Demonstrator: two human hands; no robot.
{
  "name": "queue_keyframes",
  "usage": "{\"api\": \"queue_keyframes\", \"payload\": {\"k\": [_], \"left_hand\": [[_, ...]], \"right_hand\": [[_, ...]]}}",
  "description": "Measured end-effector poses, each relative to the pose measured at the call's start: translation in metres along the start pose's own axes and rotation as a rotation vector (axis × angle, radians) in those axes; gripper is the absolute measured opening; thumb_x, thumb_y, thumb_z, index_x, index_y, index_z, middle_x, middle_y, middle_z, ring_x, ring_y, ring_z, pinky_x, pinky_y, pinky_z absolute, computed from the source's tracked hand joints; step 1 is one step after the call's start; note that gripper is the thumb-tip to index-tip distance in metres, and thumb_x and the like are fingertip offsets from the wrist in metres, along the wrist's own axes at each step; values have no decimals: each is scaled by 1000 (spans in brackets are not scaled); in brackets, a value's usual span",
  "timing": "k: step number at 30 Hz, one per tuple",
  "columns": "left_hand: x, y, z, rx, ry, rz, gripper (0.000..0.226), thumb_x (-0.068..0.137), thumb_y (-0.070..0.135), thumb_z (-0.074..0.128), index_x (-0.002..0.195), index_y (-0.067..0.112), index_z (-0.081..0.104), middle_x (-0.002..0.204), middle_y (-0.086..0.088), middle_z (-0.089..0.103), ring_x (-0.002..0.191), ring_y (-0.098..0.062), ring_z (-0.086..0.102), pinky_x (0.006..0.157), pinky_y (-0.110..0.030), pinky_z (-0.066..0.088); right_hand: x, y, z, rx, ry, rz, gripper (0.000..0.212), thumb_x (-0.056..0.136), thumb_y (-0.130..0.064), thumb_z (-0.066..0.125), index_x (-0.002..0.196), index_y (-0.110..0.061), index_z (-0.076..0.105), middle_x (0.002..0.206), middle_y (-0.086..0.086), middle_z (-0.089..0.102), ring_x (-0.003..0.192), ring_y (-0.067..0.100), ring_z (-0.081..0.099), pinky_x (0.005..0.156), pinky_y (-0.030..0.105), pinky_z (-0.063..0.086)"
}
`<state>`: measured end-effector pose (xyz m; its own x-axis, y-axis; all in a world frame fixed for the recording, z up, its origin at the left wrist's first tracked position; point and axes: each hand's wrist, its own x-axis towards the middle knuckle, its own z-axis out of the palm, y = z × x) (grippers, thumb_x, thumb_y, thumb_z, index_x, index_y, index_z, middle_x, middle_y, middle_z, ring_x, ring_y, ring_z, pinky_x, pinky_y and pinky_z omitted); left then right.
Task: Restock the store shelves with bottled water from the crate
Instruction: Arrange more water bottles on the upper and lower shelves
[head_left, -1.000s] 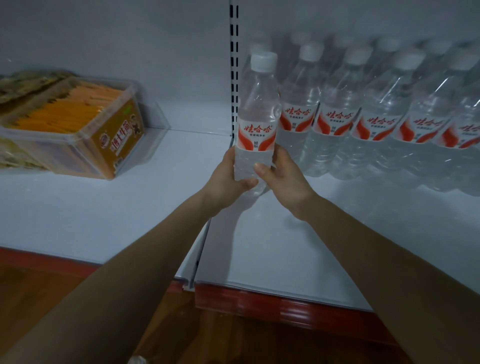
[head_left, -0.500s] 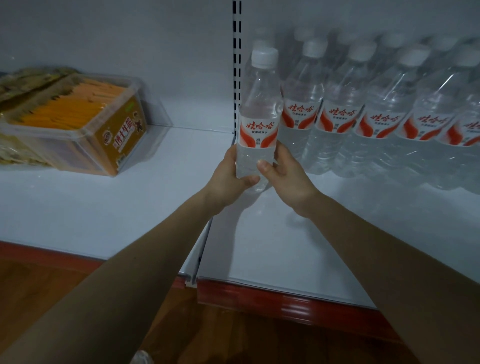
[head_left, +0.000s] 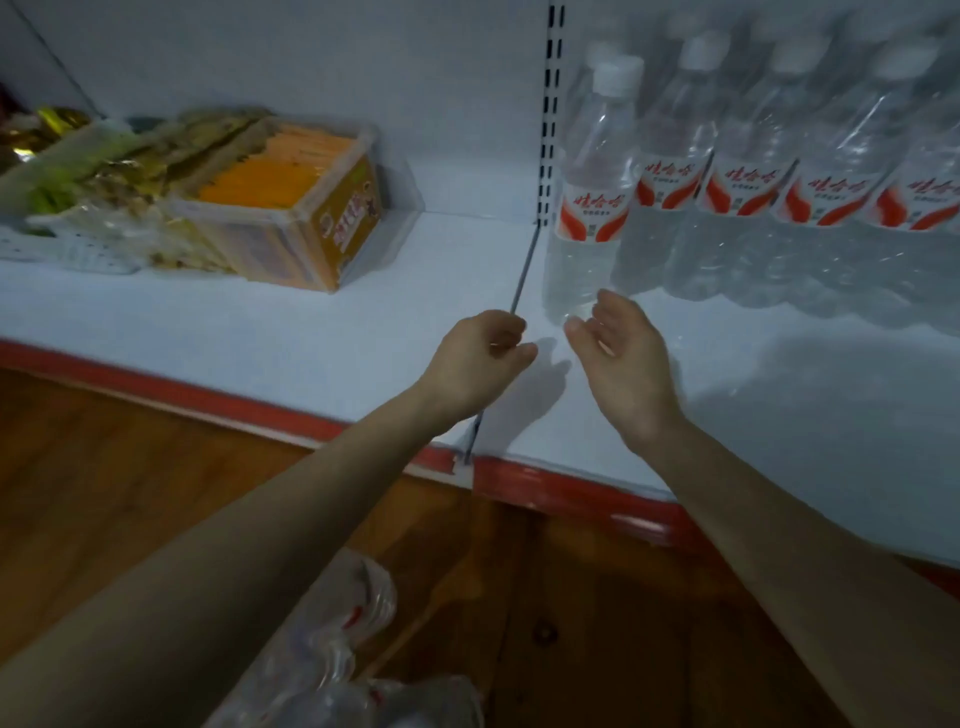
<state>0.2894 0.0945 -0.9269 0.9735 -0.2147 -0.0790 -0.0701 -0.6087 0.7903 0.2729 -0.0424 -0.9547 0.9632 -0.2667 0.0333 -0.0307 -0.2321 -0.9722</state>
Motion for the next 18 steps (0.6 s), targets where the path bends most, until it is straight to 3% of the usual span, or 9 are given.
{"api": "queue_keyframes", "payload": {"k": [2, 5, 8, 11, 15, 18], "left_hand": [[-27, -8, -13, 149, -71, 35, 37, 93, 23, 55, 125, 7, 56, 126, -7, 59, 110, -17, 58, 92, -22, 43], [-65, -20, -30, 302, -209, 10, 36, 93, 29, 54, 123, 9, 58, 124, -6, 61, 105, -16, 60, 91, -25, 47], [-100, -34, -41, 447, -315, -6, 40, 90, 29, 57, 126, 11, 56, 128, -5, 59, 112, -17, 57, 97, -31, 45], [-128, -49, -49, 603, -343, -56, 40, 88, 27, 60, 126, 15, 54, 127, -4, 56, 112, -18, 55, 96, -34, 47], [-149, -58, -65, 914, -329, -161, 41, 85, 30, 64, 122, 16, 52, 118, -3, 57, 105, -20, 57, 84, -29, 51], [-155, -65, -71, 932, -334, -206, 34, 87, 18, 62, 120, 12, 52, 117, -5, 59, 106, -22, 59, 86, -29, 52]], "right_hand": [[-27, -8, 6, 27, -13, -1, 46, 91, -23, 58, 134, -11, 46, 135, 5, 52, 116, 9, 50, 95, 20, 39], [-62, -10, 21, 61, -113, 11, 27, 89, -20, 61, 115, -14, 59, 114, 2, 64, 105, 11, 58, 96, 33, 49], [-93, -9, 37, 49, -253, -2, 11, 87, -16, 63, 97, -18, 61, 92, -7, 64, 94, 10, 61, 89, 25, 49], [-116, -2, 57, -40, -459, -28, 14, 87, -12, 64, 101, -13, 63, 97, -3, 63, 95, 10, 60, 87, 17, 47], [-133, 7, 82, -178, -672, -21, 29, 86, -10, 63, 115, -8, 61, 110, 2, 62, 104, 16, 59, 94, 26, 46], [-143, 8, 93, -251, -760, -35, 29, 85, -13, 66, 113, -10, 60, 111, 3, 62, 103, 15, 59, 89, 26, 48]]}}
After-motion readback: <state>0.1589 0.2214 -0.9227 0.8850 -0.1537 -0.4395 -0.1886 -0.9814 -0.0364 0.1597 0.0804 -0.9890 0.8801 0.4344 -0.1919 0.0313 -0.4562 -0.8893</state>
